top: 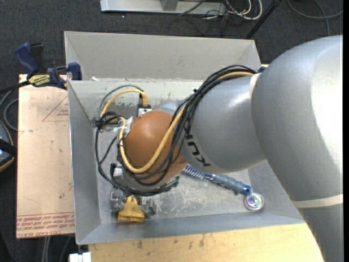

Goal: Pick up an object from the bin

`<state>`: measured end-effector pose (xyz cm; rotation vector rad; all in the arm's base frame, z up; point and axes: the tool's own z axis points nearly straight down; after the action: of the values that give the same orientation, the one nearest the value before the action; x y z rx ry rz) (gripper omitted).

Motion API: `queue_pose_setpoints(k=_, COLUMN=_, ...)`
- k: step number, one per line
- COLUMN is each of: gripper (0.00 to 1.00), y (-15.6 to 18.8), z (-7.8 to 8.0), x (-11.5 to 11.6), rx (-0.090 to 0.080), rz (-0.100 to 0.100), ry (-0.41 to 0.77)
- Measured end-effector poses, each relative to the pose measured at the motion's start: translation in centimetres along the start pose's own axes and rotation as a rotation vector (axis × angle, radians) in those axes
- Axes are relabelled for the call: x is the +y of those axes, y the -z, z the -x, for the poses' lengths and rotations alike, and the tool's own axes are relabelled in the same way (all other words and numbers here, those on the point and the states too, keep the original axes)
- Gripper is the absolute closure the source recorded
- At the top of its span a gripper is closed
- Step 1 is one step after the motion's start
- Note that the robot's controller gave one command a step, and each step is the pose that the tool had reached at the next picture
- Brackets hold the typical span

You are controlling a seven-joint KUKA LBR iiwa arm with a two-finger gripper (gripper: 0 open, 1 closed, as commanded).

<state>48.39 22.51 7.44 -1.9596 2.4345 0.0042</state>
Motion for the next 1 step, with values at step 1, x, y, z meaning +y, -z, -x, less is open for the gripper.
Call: queue_pose_setpoints(k=1, gripper=1.0, y=3.35, z=0.18, x=-0.07, rx=0.01, rz=0.006, ry=-0.003)
